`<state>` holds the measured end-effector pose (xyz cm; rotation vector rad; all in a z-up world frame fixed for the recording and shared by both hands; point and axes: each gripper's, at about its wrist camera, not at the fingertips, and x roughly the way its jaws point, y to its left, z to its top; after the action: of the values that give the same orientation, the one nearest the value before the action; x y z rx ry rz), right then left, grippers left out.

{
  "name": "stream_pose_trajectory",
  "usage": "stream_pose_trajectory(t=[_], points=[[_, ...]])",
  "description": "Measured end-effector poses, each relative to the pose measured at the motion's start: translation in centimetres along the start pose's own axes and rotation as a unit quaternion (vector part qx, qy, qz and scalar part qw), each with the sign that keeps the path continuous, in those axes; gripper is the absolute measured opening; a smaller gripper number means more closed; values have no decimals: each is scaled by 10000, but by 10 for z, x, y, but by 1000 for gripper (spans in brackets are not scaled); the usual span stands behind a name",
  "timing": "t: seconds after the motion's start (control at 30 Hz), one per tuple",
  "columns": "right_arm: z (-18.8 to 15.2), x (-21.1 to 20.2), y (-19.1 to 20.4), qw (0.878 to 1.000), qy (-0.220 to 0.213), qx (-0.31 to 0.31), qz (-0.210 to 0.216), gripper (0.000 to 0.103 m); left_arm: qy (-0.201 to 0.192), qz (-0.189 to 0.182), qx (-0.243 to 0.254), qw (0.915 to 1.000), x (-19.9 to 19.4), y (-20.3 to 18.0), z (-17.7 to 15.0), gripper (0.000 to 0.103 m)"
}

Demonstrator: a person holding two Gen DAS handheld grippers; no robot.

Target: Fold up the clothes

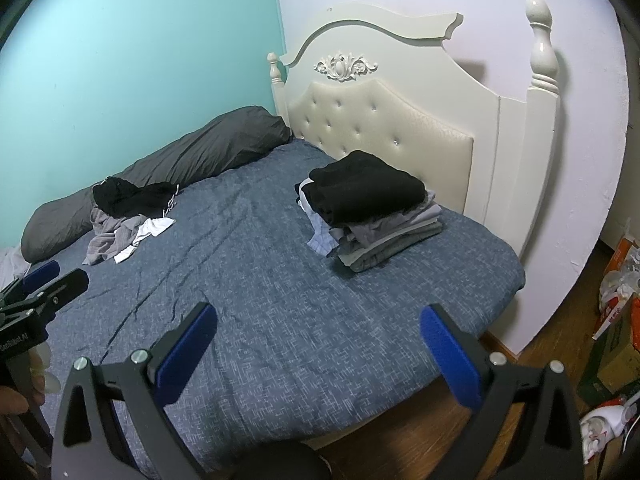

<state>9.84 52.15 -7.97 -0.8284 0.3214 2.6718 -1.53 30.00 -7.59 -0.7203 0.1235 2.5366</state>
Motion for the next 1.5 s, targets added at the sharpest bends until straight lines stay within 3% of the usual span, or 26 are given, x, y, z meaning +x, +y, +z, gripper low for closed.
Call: stream_pose_trajectory(t=[1.5], points=[[4,-3,1,10000,-33,13,45,102,80,30,-7,10000,1,5,2,103]])
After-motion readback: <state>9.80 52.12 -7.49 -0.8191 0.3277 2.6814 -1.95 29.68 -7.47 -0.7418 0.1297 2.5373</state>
